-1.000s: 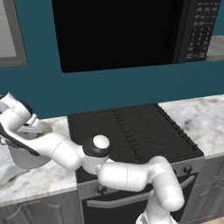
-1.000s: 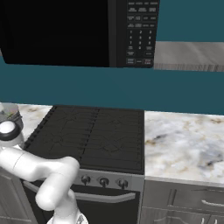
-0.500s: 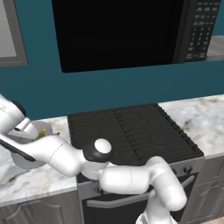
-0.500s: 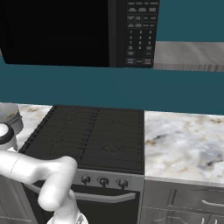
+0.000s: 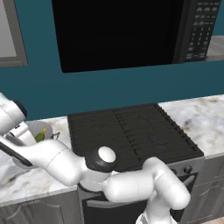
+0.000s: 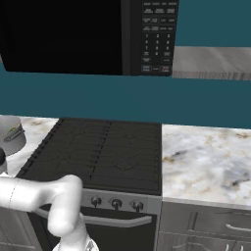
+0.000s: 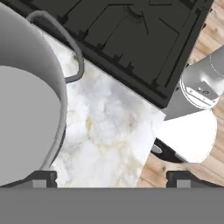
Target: Turn on the sink faucet. Then move the cucumber from the counter to the sink. Turn off the sink. Move the vegetable from the sink to the pot next to the stove. Finally move the pot to the front right burner.
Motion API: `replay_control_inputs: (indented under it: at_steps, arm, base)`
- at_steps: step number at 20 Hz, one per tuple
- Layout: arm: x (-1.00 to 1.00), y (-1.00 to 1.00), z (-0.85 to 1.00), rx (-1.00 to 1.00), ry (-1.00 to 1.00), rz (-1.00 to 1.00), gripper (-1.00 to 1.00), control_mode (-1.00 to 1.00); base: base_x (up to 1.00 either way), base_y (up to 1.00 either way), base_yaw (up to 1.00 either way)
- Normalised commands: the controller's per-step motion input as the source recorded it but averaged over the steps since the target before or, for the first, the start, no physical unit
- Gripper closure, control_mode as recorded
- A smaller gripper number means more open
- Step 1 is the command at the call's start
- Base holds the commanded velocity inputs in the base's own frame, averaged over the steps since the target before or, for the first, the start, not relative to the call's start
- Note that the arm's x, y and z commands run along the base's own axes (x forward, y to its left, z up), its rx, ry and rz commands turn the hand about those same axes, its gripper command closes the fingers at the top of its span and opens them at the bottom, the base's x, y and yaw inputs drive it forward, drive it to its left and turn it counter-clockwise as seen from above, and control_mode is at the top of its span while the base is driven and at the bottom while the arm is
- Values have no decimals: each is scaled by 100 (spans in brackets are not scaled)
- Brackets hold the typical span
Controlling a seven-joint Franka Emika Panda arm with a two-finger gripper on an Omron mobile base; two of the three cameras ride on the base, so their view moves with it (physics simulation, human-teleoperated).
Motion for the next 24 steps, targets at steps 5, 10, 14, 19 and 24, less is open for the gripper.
replay_control_inputs:
  at_steps: [5, 10, 14, 19, 24]
  arm:
    - [-49, -57, 0, 1, -13, -22, -100, -100]
    - [-18, -47, 2, 0, -15, -14, -100, -100]
    - [4, -8, 0, 0, -11, -2, -100, -100]
    - [18, 0, 0, 0, -6, 0, -100, -100]
    - [24, 4, 0, 0, -5, 0, -100, -100]
  base:
    - [0, 0, 0]
    - [0, 0, 0]
    - [0, 0, 0]
    - [0, 0, 0]
    - [0, 0, 0]
